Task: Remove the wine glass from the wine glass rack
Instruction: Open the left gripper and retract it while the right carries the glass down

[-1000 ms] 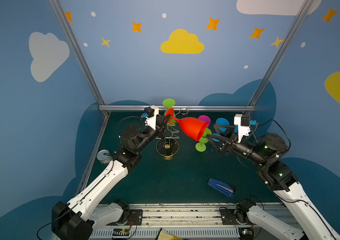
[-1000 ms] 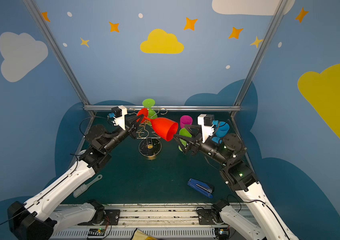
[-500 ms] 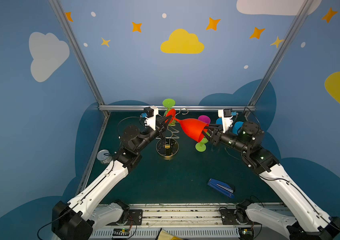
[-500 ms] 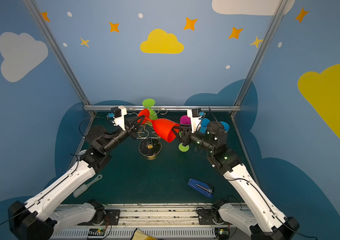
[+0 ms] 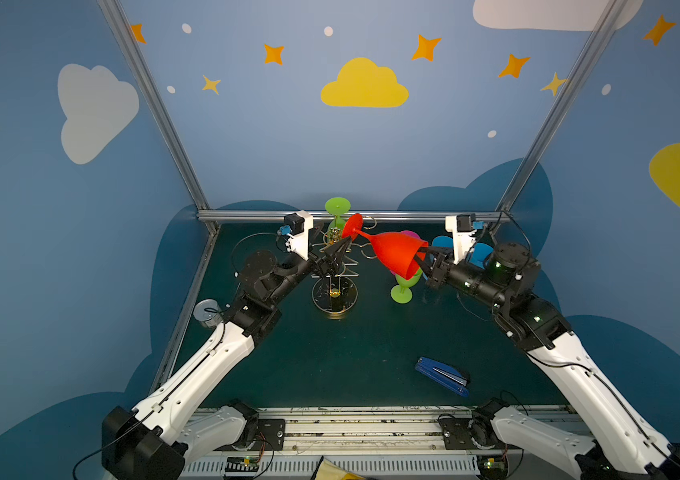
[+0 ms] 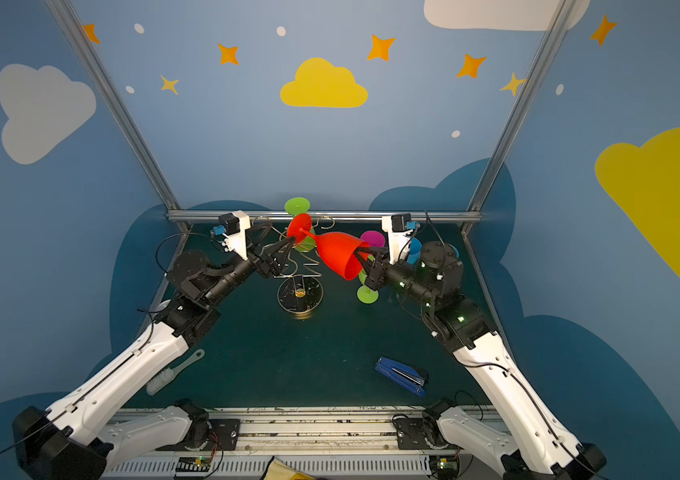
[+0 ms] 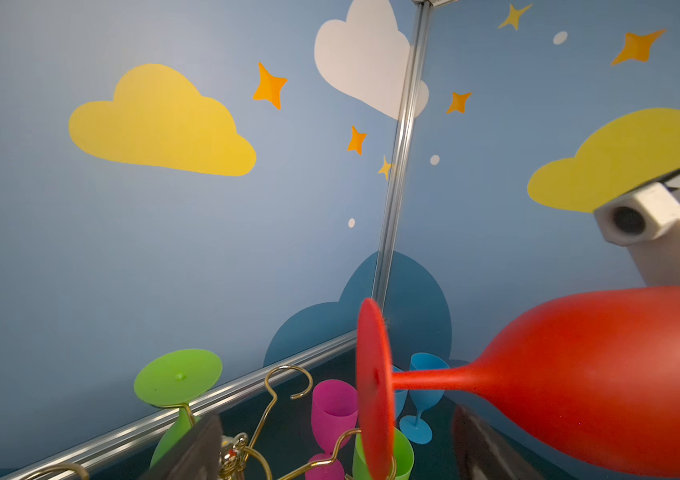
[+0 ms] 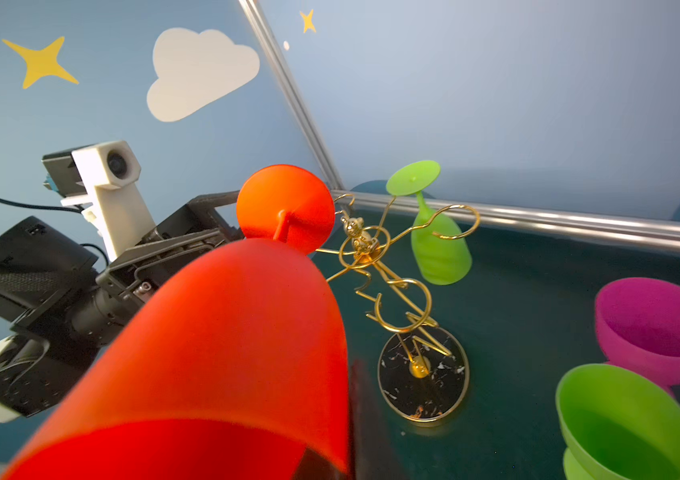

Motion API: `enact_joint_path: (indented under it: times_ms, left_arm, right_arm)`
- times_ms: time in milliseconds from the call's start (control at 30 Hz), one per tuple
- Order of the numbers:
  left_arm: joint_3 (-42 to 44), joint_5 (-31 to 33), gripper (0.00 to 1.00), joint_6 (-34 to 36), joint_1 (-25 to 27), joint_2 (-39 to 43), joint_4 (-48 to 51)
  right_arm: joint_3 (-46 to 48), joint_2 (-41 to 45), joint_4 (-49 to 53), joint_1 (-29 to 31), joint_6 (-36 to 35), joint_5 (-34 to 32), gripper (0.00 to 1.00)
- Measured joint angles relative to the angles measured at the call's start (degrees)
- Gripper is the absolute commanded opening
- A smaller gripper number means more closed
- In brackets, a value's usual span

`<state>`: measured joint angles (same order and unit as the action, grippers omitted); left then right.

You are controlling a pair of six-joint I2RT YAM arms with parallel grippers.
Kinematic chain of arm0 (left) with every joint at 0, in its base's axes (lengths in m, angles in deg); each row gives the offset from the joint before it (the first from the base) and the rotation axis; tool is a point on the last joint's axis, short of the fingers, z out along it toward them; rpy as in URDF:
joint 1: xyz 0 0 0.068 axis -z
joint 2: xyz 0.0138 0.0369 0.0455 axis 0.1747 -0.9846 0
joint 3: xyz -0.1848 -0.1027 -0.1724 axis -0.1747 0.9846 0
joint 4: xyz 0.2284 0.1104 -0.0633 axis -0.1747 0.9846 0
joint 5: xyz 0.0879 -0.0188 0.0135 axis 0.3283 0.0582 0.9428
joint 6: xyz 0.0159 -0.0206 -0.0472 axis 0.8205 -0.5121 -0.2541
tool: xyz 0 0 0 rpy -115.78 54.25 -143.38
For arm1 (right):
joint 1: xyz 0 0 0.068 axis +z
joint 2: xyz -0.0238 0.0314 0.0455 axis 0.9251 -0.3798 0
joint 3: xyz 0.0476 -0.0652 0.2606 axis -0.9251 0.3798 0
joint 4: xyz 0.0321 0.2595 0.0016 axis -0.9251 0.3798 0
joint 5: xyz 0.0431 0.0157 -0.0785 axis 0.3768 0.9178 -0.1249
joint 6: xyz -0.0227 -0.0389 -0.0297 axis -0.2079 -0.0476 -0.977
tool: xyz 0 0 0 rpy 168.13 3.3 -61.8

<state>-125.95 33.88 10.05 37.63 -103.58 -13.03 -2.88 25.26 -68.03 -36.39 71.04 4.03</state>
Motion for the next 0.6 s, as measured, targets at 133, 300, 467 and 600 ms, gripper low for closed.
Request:
enact_joint_path:
  times_ms: [133,300,467,600]
  left_arm:
    - [0.0,5.73,0.96,0.98,-4.0,3.89,2.99]
    - [2.8,10.03,0.99,0.76,-12.83,9.66,2.82]
    - [8.2,12.68,1.0,0.37,-19.89,14.12,2.1]
    - [12.87,14.05,1.0,-0.98,-23.15,15.91,1.64]
  right_arm:
    - [-5.51,4.72,10.47,-0.57,-5.73,-8.79,0.0]
    - [-12.5,7.56,24.85,-0.92,-11.3,-20.17,0.0]
    - [-16.35,5.53,39.32,-1.68,-13.73,-29.44,0.0]
    - [-17.62,1.09,48.85,-3.3,-14.45,-33.2,0.0]
